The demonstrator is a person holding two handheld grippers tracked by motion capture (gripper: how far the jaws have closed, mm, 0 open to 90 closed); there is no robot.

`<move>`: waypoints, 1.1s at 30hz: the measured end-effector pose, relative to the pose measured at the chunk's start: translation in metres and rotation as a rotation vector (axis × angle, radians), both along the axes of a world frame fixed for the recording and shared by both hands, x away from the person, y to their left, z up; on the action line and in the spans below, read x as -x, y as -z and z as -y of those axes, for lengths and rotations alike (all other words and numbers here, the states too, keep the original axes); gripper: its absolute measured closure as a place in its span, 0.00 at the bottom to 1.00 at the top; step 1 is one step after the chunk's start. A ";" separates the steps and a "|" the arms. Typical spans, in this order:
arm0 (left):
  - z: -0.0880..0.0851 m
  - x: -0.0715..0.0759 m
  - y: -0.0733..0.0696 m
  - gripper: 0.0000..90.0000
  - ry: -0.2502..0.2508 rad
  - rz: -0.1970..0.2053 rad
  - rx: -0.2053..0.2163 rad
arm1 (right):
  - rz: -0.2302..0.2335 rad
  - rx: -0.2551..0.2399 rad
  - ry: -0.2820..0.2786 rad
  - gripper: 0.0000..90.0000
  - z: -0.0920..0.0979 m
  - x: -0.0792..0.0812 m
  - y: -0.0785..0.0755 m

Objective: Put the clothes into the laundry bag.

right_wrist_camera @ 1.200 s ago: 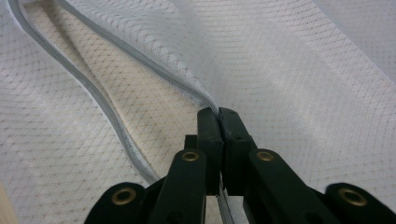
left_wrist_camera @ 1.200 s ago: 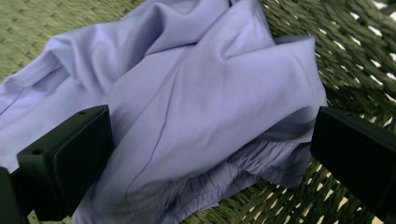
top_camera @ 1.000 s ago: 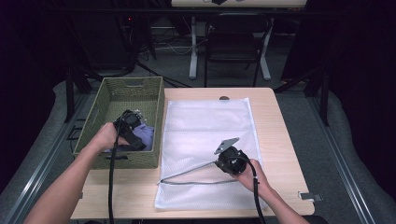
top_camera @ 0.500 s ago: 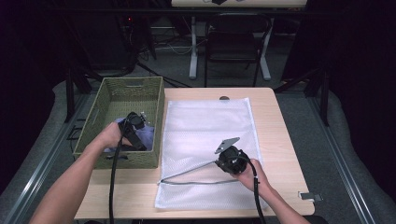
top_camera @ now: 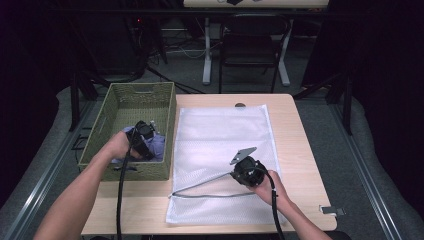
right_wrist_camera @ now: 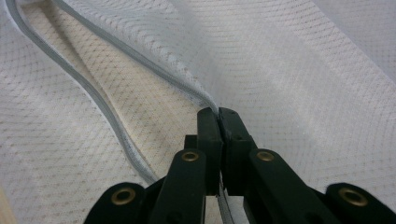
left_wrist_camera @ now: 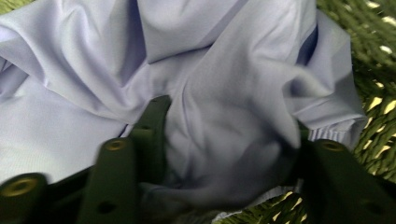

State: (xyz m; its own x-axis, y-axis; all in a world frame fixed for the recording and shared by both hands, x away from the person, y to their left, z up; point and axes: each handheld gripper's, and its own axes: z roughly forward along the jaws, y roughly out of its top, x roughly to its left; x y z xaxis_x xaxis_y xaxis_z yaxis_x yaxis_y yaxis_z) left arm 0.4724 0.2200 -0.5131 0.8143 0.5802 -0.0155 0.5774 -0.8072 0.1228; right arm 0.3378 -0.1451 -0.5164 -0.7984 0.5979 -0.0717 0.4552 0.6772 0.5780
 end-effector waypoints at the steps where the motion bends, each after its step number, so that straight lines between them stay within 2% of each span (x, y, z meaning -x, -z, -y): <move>1: 0.000 0.000 0.000 0.60 0.004 -0.001 -0.004 | 0.000 0.000 -0.001 0.98 0.000 0.000 0.000; 2: 0.000 0.000 0.000 0.67 0.005 -0.002 -0.003 | 0.000 0.000 0.000 0.98 0.000 0.000 0.000; 4: 0.000 0.000 0.000 0.70 0.003 -0.003 0.002 | -0.001 -0.001 0.000 0.98 0.000 0.000 0.000; 9: -0.002 0.001 -0.001 0.86 -0.008 -0.002 0.022 | -0.003 -0.004 0.005 0.98 0.001 0.000 0.000; 16: -0.006 0.006 -0.008 0.91 0.009 0.032 0.041 | -0.001 -0.002 0.005 0.98 0.001 0.000 0.000; 18: -0.010 0.008 -0.011 0.91 0.000 0.042 0.062 | -0.004 -0.005 0.005 0.98 0.001 0.000 0.000; 24: -0.017 0.011 -0.019 0.92 -0.008 0.061 0.093 | -0.005 -0.006 0.006 0.98 0.001 -0.001 0.000; 33: -0.026 0.016 -0.034 0.93 -0.015 0.089 0.117 | -0.004 -0.009 0.009 0.98 0.001 0.000 0.000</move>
State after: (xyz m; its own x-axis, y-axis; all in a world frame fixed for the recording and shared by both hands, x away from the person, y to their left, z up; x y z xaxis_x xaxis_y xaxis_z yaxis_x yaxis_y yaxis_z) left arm 0.4563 0.2458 -0.4788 0.8065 0.5911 -0.0120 0.5723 -0.7755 0.2668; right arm 0.3383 -0.1462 -0.5160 -0.7932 0.6057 -0.0631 0.4636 0.6677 0.5824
